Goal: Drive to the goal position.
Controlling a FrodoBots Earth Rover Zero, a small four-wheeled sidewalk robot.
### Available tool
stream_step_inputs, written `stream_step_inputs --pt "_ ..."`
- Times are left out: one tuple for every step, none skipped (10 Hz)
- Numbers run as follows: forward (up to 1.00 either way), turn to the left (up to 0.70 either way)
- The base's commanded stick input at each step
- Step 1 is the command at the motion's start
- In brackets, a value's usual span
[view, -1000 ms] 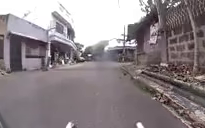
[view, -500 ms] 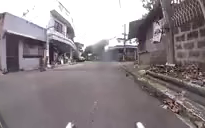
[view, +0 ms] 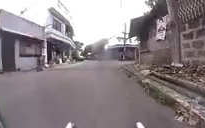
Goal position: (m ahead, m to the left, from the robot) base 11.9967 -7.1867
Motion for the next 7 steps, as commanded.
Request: stream_step_inputs --pt "0.70 0.01" --pt "0.70 0.01" --pt "0.70 0.01" --pt "0.70 0.01" --pt "0.70 0.01" --pt "0.70 0.01" --pt "0.70 0.01"
